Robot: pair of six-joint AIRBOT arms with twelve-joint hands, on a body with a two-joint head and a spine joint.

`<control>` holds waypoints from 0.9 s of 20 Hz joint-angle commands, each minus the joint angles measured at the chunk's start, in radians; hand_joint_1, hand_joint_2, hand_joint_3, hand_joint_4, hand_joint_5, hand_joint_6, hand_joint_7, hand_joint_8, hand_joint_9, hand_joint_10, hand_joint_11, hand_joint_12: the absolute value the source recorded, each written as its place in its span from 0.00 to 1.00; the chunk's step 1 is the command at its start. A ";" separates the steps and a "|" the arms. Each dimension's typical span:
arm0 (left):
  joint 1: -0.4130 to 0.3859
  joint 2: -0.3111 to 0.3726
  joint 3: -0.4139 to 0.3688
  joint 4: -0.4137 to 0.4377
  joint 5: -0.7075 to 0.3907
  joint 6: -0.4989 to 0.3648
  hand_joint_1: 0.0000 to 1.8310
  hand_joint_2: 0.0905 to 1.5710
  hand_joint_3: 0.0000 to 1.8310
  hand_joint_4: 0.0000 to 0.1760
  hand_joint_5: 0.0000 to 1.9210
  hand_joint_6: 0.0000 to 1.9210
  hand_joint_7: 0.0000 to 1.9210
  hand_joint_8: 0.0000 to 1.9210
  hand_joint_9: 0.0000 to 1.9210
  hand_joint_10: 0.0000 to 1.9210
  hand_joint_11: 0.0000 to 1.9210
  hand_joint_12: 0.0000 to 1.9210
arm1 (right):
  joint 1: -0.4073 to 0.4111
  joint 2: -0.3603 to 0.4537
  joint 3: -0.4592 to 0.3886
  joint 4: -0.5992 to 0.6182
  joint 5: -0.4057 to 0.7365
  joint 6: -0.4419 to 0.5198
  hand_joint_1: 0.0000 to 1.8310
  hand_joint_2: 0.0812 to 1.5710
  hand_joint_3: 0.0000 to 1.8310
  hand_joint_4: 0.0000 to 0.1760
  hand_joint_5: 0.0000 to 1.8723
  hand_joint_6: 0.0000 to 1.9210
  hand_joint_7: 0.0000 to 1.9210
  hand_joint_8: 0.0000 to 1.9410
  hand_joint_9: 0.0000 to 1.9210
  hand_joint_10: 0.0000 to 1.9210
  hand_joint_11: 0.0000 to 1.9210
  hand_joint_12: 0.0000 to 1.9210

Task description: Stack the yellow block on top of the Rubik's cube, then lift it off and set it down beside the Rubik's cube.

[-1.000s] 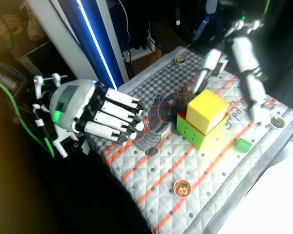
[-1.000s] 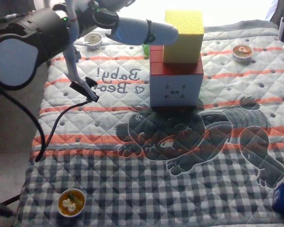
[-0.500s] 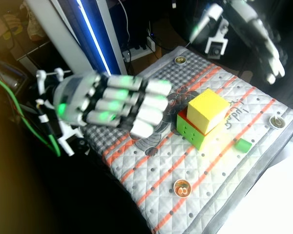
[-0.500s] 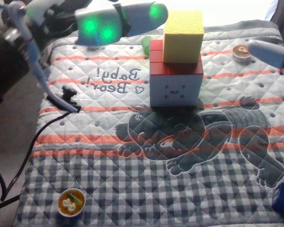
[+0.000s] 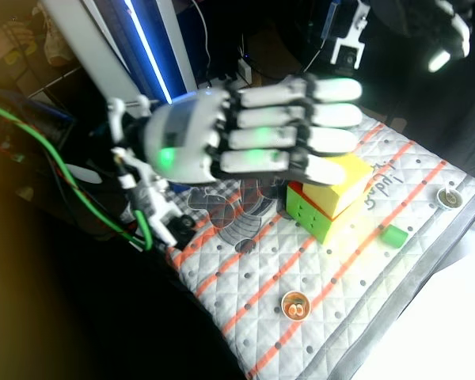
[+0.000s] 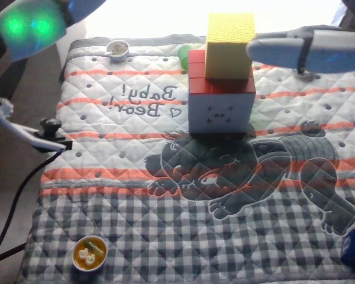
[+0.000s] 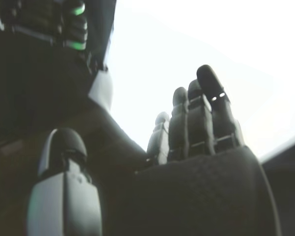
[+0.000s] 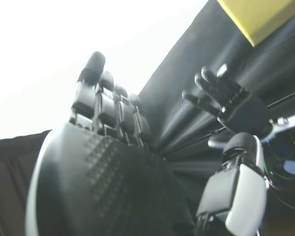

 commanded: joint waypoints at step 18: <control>0.043 -0.002 -0.022 -0.022 0.206 -0.009 0.26 0.70 0.00 0.63 0.07 0.00 0.16 0.00 0.01 0.28 0.00 0.67 | 0.101 -0.169 0.188 -0.009 -0.216 0.061 0.16 0.61 0.03 0.00 0.08 0.01 0.05 0.01 0.03 0.01 0.01 0.00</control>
